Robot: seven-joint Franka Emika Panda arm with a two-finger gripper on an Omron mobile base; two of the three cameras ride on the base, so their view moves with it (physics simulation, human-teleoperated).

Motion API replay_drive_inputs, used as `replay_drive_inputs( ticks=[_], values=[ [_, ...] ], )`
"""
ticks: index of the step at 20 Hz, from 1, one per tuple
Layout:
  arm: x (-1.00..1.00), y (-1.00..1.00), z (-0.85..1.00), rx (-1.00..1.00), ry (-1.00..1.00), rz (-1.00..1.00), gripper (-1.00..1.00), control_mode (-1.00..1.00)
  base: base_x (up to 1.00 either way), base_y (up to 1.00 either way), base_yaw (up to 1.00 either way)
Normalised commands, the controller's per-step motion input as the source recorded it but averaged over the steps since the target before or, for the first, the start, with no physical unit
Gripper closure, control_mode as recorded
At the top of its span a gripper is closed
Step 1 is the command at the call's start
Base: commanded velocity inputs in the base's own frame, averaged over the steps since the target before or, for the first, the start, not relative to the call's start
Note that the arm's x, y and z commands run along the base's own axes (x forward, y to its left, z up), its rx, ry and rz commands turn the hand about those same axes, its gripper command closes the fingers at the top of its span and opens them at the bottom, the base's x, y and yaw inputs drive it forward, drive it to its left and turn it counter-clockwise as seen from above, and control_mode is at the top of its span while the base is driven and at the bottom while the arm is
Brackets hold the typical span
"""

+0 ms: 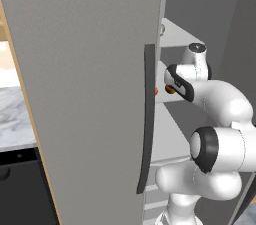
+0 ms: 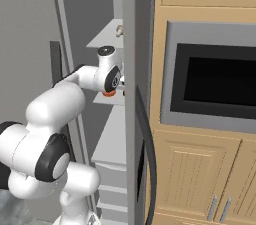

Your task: Take the mango, mushroom, and squash from the freezer and place them in the bowl on the counter.

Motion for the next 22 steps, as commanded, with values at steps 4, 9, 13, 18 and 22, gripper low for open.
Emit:
replay_drive_inputs(
  ticks=[4,9,13,18,22],
  values=[
    [0.01,0.00,0.00,0.00,0.00,0.01,-1.00,-1.00,0.00,0.00,0.00],
    [0.14,0.00,-0.05,0.00,0.00,0.07,-1.00,-1.00,0.00,0.00,0.00],
    [0.14,0.00,-0.04,0.00,0.00,0.10,-1.00,-1.00,0.00,0.00,0.00],
    [0.06,0.00,0.00,0.00,-0.01,0.06,-1.00,-1.00,0.00,0.00,0.00],
    [0.01,0.00,0.00,0.00,0.00,0.03,-1.00,-1.00,0.00,0.00,0.00]
  ],
)
